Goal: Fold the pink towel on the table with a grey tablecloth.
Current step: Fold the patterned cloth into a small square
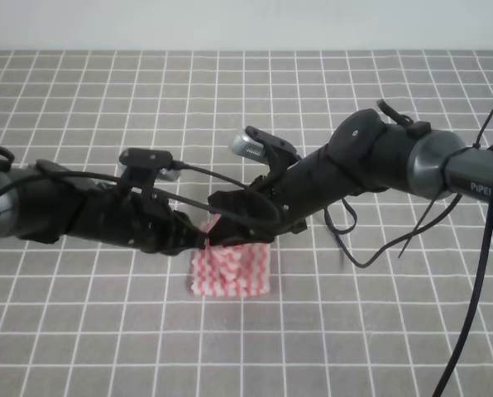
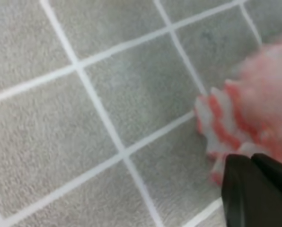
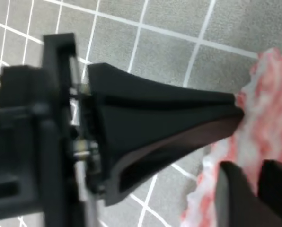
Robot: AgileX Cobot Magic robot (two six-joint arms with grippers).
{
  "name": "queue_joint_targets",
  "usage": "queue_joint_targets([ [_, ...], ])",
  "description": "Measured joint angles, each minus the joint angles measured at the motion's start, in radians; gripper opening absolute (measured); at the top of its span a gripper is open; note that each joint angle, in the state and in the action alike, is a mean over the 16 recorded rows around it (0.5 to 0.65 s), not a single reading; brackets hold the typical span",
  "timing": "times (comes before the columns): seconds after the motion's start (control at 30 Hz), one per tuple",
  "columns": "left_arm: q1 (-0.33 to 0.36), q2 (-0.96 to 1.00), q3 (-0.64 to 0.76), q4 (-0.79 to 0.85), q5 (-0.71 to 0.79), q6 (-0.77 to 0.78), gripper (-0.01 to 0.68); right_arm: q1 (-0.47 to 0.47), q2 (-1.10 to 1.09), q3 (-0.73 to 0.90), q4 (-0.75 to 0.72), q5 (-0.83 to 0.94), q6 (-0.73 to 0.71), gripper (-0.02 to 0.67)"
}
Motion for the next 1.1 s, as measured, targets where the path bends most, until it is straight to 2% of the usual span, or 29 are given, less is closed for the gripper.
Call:
queue_joint_targets([
  [0.17,0.001,-0.015,0.000,0.009,0.000,0.000,-0.002,-0.019,-0.011,-0.003,0.003,0.039,-0.008,0.191],
  [0.3,0.004,-0.035,0.000,0.015,0.001,0.000,-0.002,-0.039,-0.022,-0.004,-0.020,0.079,-0.004,0.204],
  [0.4,0.008,-0.054,0.000,0.017,-0.001,0.000,-0.002,-0.052,-0.029,-0.004,-0.045,0.108,0.002,0.184],
  [0.77,-0.013,-0.098,-0.004,0.013,0.046,0.001,-0.002,-0.070,-0.015,-0.003,-0.131,0.175,0.025,0.020],
  [1.1,-0.058,-0.063,-0.007,0.085,0.100,-0.041,-0.002,-0.070,0.013,-0.004,-0.188,0.203,0.042,-0.013],
])
